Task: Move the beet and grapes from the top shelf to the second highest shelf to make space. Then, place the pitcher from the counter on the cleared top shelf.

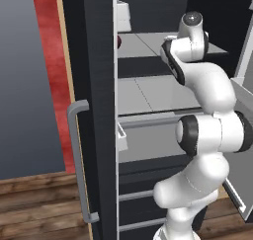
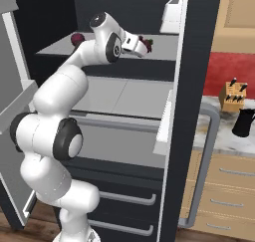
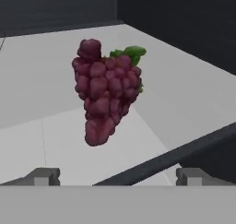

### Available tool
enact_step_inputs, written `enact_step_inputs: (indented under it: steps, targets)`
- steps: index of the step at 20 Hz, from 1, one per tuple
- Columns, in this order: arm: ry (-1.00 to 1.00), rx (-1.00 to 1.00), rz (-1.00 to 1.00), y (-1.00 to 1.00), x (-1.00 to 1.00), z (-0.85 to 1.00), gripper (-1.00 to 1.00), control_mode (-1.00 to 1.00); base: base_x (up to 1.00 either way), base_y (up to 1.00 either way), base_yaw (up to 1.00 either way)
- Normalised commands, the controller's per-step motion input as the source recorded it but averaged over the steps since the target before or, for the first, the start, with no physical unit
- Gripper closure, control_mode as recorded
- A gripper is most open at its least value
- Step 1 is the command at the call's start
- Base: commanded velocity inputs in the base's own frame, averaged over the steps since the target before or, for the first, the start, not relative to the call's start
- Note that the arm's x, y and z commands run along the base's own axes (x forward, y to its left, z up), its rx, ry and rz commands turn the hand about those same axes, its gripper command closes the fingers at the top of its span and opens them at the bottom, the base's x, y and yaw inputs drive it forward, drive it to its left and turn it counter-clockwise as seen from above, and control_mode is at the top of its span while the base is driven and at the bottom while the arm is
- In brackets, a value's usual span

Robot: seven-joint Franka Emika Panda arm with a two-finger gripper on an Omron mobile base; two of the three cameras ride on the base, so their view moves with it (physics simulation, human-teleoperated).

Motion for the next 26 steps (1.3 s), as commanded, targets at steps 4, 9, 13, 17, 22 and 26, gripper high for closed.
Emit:
enact_step_inputs:
  steps: [4,9,13,17,22,26]
  targets:
    - [-0.02,0.03,0.00,-0.10,0.38,0.00,-1.00,-1.00,0.00,0.00,0.00]
    - [-0.02,0.03,0.00,-0.08,0.40,0.00,-1.00,-1.00,0.00,0.00,0.00]
    - [-0.01,0.02,0.00,-0.06,0.41,0.00,-1.00,-1.00,0.00,0.00,0.00]
    - [0.00,0.01,0.00,-0.08,0.41,0.00,-1.00,-1.00,0.00,0.00,0.00]
    - [0.00,0.00,0.00,-0.09,0.33,-0.10,1.00,-1.00,0.00,0.00,0.00]
    - [0.00,0.00,0.00,0.00,0.21,-0.10,1.00,-1.00,0.00,0.00,0.00]
